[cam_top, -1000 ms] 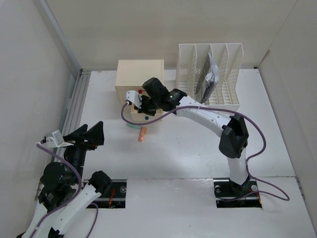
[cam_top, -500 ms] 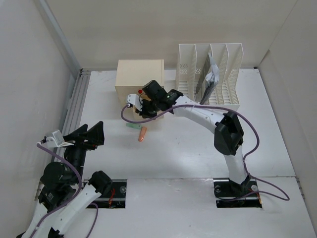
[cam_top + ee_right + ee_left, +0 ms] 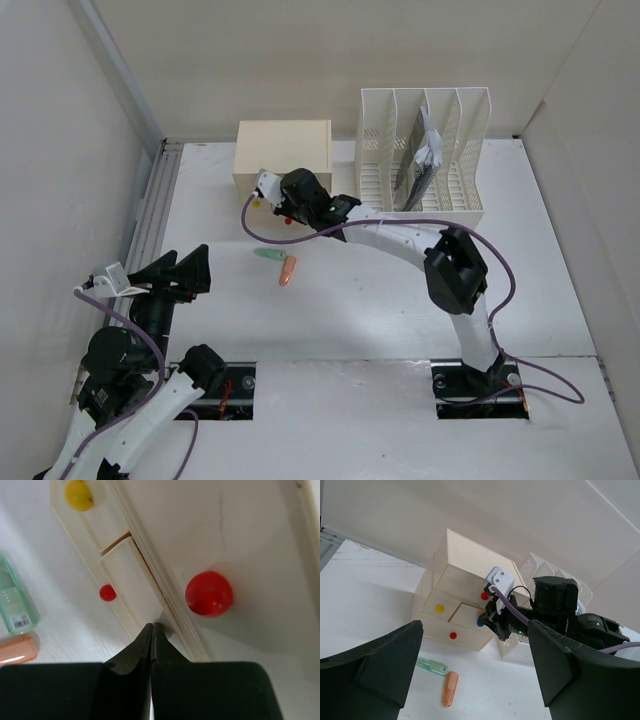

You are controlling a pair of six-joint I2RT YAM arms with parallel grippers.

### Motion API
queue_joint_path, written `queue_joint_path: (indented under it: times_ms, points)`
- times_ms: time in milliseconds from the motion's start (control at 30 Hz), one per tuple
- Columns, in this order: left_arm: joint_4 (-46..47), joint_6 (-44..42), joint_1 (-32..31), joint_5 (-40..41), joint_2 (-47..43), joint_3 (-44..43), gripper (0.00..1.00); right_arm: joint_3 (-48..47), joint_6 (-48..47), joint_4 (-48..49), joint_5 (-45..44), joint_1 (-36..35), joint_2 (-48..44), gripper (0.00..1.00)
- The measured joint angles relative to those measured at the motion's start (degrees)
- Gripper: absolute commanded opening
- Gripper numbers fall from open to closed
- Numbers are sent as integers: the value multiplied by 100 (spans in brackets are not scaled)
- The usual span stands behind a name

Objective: Organize the desk

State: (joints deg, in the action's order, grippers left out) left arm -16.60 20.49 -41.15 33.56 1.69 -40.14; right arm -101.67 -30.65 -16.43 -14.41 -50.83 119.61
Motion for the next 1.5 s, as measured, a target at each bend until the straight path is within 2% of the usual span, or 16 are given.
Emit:
queue_joint_path:
  times_ms: [267, 367, 533, 600, 700, 733, 767, 800, 933, 1000, 1067, 1100, 1167, 1267, 1333, 1500]
  points:
    - [0, 0, 0, 0, 0, 0, 84, 52, 15, 223, -568, -68, 33, 0]
    - [2, 61, 0, -24, 0, 0, 67, 31, -238, -101, 214, 22, -61, 0]
    - [251, 581, 0, -302, 264, 111, 21, -94, -570, -1207, 1453, 149, -411, 92]
    - [503, 931, 0, -490, 516, 350, 20, -76, -629, -1246, 1281, 144, -702, 96]
    - [1084, 1552, 0, -761, 1012, 1038, 22, 188, -662, -916, 664, 125, -1464, 85]
    - [1250, 1762, 0, -824, 1200, 1274, 24, 302, -662, -776, 496, 138, -1781, 65]
    - [1510, 1950, 0, -870, 1394, 1547, 30, 358, -647, -664, 409, 195, -2065, 16]
    - [1773, 2092, 0, -918, 1574, 1790, 41, 365, -584, -544, 391, 280, -2328, 0]
    - [2957, 2590, 66, -1152, 2651, 2546, 56, 382, -15, -57, 713, 1021, -3080, 0]
    - [3510, 2743, 168, -1335, 3241, 2614, 62, 468, 201, 92, 1005, 1388, -3272, 39]
    - [4253, 2846, 380, -1598, 4013, 2632, 67, 656, 481, 203, 1515, 1871, -3436, 62]
    - [4636, 2881, 494, -1729, 4380, 2629, 67, 734, 546, 203, 1718, 1969, -3467, 89]
    - [5222, 2962, 726, -1961, 4983, 2629, 67, 890, 658, 192, 2151, 2044, -3480, 100]
    - [5936, 3097, 1058, -2245, 5676, 2629, 54, 1019, 719, 151, 2717, 2033, -3471, 87]
    - [6317, 3152, 1292, -2415, 6028, 2629, 46, 1034, 780, 153, 2999, 2009, -3471, 46]
    - [7088, 3244, 1784, -2758, 6778, 2625, 41, 1049, 922, 173, 3390, 2006, -3471, 25]
